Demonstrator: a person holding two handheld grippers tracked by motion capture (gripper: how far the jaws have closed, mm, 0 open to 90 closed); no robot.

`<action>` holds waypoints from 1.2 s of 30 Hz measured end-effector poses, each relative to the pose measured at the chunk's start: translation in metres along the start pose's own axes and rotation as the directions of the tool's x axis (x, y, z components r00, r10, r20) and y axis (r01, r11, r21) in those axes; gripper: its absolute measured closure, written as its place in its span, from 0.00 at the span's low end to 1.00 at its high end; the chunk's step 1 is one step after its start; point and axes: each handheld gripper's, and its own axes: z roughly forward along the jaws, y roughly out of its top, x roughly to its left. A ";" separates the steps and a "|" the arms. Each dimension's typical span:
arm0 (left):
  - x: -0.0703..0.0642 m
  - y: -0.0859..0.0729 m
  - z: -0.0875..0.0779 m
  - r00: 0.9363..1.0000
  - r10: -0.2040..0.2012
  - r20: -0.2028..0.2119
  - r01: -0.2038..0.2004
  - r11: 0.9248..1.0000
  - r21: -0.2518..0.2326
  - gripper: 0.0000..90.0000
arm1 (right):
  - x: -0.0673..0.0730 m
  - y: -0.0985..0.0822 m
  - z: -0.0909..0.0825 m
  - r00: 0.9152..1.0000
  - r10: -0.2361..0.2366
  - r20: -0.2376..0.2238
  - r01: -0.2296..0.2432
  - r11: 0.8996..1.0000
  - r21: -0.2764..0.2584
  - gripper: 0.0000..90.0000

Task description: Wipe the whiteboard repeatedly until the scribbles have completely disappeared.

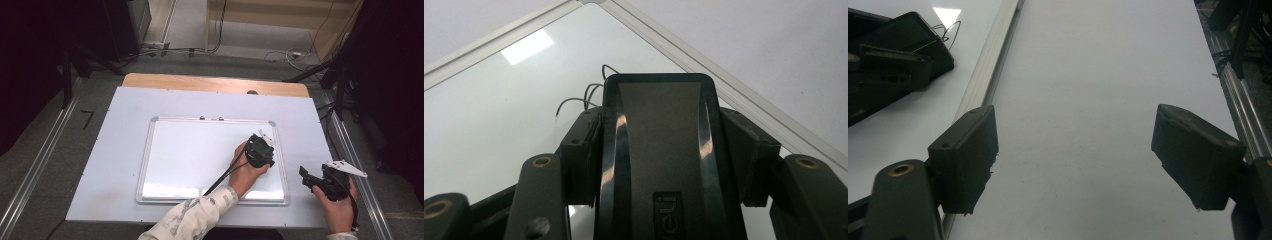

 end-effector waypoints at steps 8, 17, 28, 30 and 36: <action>0.006 0.007 0.007 1.000 -0.001 -0.018 0.001 1.000 0.005 0.46 | 0.000 0.000 0.000 1.000 0.002 -0.005 -0.002 1.000 0.001 0.20; 0.010 0.012 0.012 1.000 -0.008 -0.025 0.008 1.000 0.003 0.46 | -0.001 0.000 0.000 1.000 0.005 -0.008 -0.005 1.000 0.003 0.20; 0.016 0.017 0.018 1.000 -0.008 -0.025 0.008 1.000 0.003 0.46 | 0.000 0.000 0.001 1.000 0.001 -0.007 -0.001 1.000 0.003 0.20; 0.017 0.018 0.019 1.000 -0.004 -0.023 0.004 1.000 0.006 0.46 | -0.001 -0.001 0.001 1.000 0.001 -0.008 -0.001 1.000 0.002 0.20; 0.020 0.021 0.022 1.000 -0.005 -0.027 0.005 1.000 0.007 0.46 | -0.001 -0.001 0.000 1.000 0.002 -0.009 -0.002 1.000 0.003 0.20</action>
